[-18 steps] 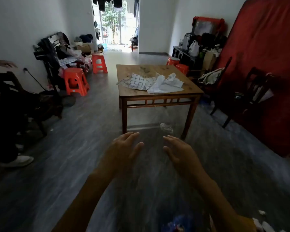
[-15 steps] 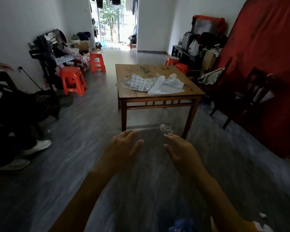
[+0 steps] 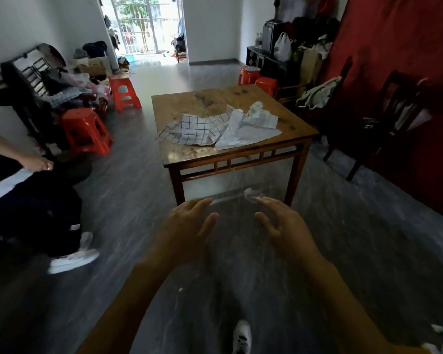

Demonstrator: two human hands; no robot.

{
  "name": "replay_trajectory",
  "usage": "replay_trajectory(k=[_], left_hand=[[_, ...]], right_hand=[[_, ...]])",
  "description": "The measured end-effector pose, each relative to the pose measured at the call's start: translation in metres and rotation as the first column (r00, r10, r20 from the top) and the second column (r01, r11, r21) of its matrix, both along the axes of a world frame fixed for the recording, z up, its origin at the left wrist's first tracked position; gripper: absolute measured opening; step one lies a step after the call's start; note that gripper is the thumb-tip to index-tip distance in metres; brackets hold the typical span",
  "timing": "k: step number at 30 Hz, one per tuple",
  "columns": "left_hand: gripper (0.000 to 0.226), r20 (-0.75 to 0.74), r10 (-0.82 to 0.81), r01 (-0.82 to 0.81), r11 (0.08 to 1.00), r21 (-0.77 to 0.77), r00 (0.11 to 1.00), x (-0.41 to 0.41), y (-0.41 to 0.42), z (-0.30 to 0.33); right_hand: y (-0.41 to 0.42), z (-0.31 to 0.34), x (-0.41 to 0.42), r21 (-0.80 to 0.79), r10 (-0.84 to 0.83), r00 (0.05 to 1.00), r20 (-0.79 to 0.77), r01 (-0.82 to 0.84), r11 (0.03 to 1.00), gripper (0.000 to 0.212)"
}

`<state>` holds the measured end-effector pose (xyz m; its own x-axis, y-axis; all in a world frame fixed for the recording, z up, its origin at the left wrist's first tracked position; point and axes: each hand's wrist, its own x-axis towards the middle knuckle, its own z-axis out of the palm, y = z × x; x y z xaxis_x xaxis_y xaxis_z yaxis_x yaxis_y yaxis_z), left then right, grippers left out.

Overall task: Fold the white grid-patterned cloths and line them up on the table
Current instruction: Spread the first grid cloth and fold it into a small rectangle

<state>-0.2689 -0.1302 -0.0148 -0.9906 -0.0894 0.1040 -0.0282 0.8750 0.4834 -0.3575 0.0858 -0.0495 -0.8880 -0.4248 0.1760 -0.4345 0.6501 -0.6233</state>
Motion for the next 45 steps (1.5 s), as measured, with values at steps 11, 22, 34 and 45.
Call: replay_trajectory(k=[11, 22, 34, 45], left_hand=[[0.061, 0.076, -0.01, 0.012, 0.999, -0.029, 0.997, -0.224, -0.028, -0.004], [0.049, 0.077, 0.014, -0.013, 1.0, -0.012, 0.997, -0.406, -0.089, -0.058], [0.047, 0.203, -0.043, 0.031, 0.998, 0.061, 0.978, -0.598, -0.182, -0.107], [0.046, 0.237, -0.023, 0.006, 0.997, 0.074, 0.971, -0.719, -0.19, -0.135]], right_hand=[[-0.028, -0.005, -0.225, -0.119, 0.006, 0.998, 0.055, 0.001, 0.993, 0.041], [-0.097, -0.035, -0.392, -0.063, 0.028, 0.996, 0.087, -0.023, 0.998, 0.04], [-0.192, -0.064, -0.558, 0.053, 0.009, 0.985, 0.173, -0.018, 0.998, 0.04], [-0.207, -0.096, -0.689, 0.067, 0.053, 0.968, 0.244, -0.072, 0.995, 0.038]])
